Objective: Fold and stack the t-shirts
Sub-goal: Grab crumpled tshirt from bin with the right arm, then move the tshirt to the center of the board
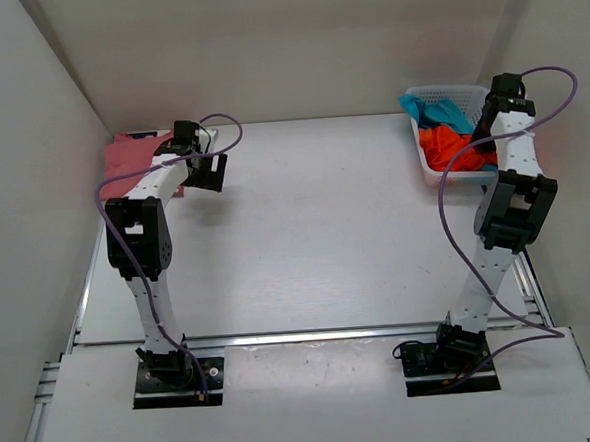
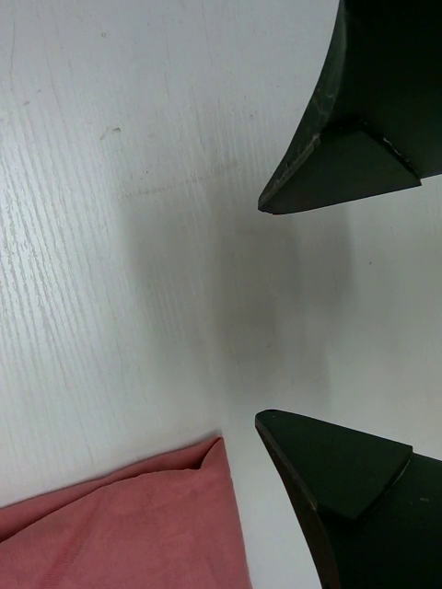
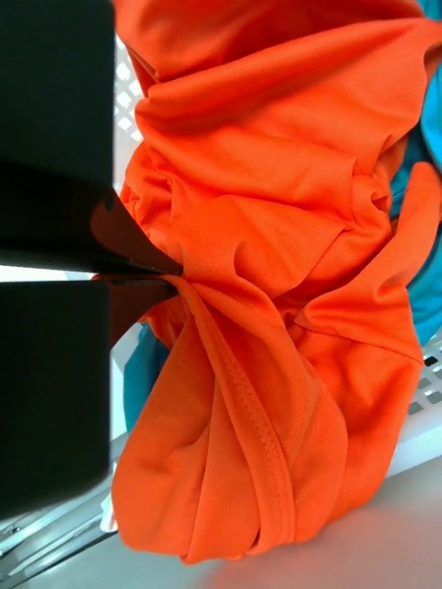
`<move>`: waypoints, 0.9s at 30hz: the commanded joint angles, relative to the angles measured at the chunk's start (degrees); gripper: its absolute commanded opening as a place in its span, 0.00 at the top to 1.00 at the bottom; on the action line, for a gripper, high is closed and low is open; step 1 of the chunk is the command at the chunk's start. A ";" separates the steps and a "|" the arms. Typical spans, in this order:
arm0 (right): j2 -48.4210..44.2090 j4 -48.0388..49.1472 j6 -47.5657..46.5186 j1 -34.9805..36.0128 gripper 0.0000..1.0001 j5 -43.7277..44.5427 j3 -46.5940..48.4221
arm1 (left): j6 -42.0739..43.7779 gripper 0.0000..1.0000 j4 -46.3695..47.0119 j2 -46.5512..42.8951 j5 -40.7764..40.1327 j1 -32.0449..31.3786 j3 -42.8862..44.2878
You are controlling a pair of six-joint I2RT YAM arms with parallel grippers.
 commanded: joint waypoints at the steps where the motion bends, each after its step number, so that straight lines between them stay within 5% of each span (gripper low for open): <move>1: -5.19 -0.01 -0.78 1.97 1.00 2.99 3.44 | 0.30 0.02 -0.22 -1.89 -0.50 -0.18 0.12; 14: -25.75 12.02 -4.38 5.93 1.00 6.08 -4.90 | 1.88 0.02 -0.40 -11.29 -1.29 -3.24 -5.15; 24: -30.25 18.08 -5.87 7.07 1.00 3.36 -10.26 | 1.44 0.01 -0.84 -17.97 0.38 -6.68 -9.90; 27: -28.25 13.90 -4.04 6.28 1.00 0.82 -4.34 | 1.27 0.02 -0.75 -18.94 0.73 -7.03 -11.04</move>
